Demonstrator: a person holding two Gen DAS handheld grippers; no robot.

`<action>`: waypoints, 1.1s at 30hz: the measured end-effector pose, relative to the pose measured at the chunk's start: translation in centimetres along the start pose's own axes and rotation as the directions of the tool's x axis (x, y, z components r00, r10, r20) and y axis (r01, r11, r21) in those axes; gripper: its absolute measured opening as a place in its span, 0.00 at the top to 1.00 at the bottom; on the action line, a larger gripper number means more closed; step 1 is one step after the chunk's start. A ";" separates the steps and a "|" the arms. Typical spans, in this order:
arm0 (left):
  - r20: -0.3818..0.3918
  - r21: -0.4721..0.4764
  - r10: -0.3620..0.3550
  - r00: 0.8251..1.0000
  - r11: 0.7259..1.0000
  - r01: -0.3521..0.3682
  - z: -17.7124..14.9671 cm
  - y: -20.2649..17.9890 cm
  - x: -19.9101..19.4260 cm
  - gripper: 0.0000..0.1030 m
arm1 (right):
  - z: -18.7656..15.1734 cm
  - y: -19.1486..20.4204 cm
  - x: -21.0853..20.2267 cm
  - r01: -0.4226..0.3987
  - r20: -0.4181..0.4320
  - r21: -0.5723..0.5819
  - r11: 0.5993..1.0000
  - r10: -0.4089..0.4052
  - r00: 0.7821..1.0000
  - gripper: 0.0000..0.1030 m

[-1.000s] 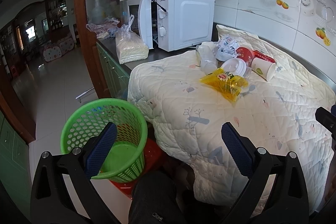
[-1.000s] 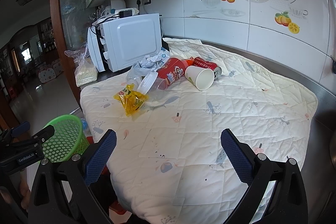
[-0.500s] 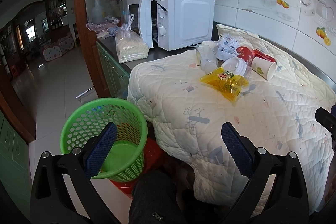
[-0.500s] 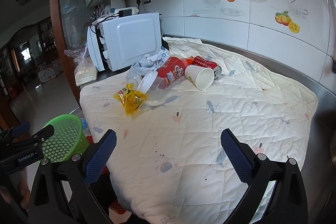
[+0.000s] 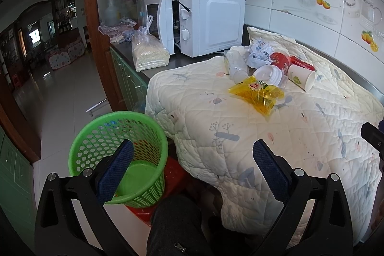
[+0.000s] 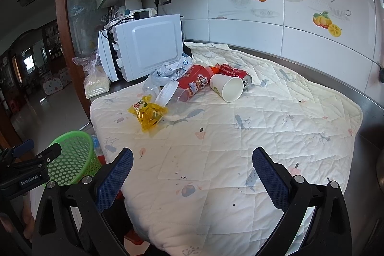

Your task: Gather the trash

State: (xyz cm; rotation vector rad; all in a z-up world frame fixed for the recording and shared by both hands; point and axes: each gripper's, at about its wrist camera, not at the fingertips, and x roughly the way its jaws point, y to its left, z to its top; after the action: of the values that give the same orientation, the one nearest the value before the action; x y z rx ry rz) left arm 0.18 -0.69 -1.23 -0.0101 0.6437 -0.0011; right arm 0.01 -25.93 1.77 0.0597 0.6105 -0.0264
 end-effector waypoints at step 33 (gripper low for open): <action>-0.044 0.052 -0.053 0.998 0.997 0.055 1.3 -0.2 3.5 0.05 | -0.8 -3.0 3.0 0.064 -0.040 0.040 0.997 -0.063 0.997 0.07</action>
State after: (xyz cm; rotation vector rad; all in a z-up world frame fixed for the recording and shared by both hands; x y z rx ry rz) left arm 3.78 -0.87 -2.30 0.0235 0.6862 -0.0709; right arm 1.88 -28.91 -0.72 0.0814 0.6507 -0.0998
